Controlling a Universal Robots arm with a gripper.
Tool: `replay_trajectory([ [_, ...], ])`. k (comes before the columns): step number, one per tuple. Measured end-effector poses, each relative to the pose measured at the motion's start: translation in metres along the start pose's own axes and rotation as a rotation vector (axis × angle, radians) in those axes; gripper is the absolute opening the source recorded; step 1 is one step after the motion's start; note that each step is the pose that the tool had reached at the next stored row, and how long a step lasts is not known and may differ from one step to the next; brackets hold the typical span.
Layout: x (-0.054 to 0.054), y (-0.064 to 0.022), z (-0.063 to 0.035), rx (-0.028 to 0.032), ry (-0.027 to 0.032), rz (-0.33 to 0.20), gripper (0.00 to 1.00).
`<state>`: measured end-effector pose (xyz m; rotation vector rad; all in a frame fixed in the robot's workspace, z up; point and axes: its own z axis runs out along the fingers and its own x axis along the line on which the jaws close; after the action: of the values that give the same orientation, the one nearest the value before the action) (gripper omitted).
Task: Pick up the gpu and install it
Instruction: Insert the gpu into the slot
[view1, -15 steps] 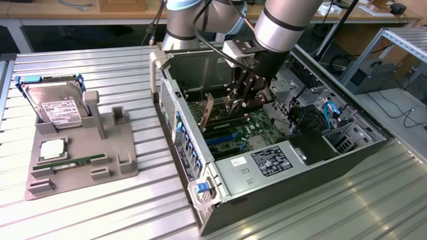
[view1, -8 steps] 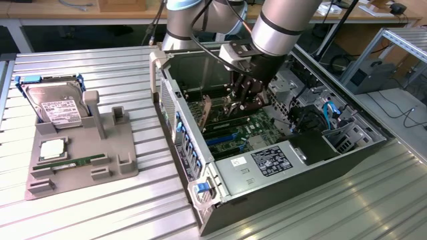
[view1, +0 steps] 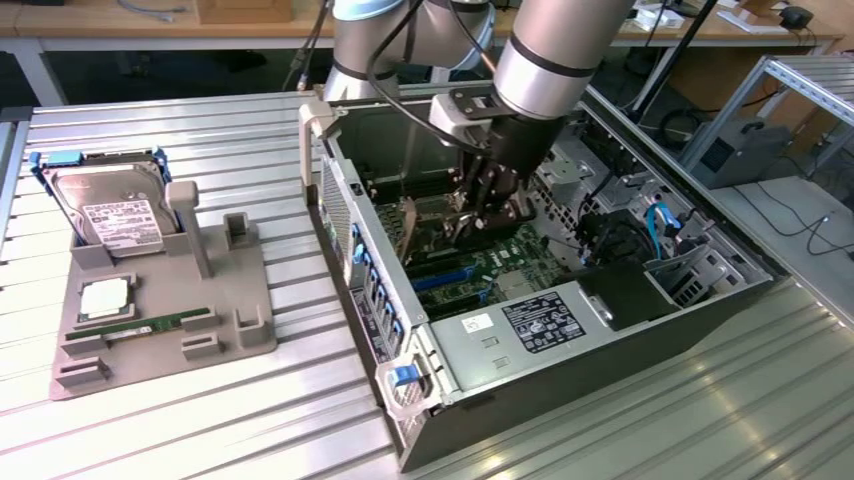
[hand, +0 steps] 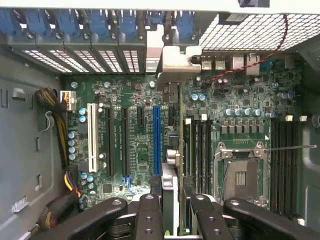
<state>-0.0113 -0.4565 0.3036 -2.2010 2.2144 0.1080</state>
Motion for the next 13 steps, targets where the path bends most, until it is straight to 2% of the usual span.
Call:
replay_trajectory([
  [4, 0.003, 0.0027, 0.0011, 0.0, 0.0, 0.001, 0.27],
  [5, 0.011, 0.0084, 0.0039, 0.0001, -0.0001, 0.001, 0.27],
  [10, 0.014, 0.0168, 0.008, 0.0001, 0.0, 0.002, 0.27],
  [13, 0.014, 0.0173, 0.012, 0.0002, 0.0, 0.004, 0.27],
])
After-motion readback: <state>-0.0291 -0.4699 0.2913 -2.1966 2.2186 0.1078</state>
